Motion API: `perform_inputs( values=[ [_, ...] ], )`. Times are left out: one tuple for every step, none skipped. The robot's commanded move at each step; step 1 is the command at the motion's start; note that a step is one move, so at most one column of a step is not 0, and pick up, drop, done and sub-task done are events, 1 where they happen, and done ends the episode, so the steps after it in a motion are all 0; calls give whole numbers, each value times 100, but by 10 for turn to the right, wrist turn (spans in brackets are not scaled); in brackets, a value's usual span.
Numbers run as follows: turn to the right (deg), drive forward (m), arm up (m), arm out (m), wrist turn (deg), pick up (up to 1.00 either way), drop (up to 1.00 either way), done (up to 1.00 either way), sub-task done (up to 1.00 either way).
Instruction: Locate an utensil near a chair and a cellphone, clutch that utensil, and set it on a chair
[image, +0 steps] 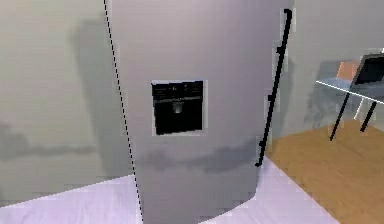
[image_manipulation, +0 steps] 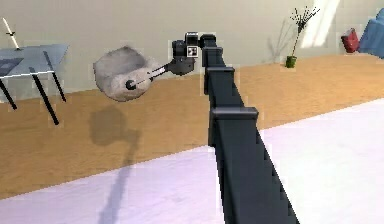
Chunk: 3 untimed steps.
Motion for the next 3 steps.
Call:
perform_inputs(
  values=[
    [-450, 0, 0, 0, 0, 0, 0, 0, 0],
    [-60, 0, 0, 0, 0, 0, 0, 0, 0],
    [450, 0, 0, 0, 0, 0, 0, 0, 0]
  ],
)
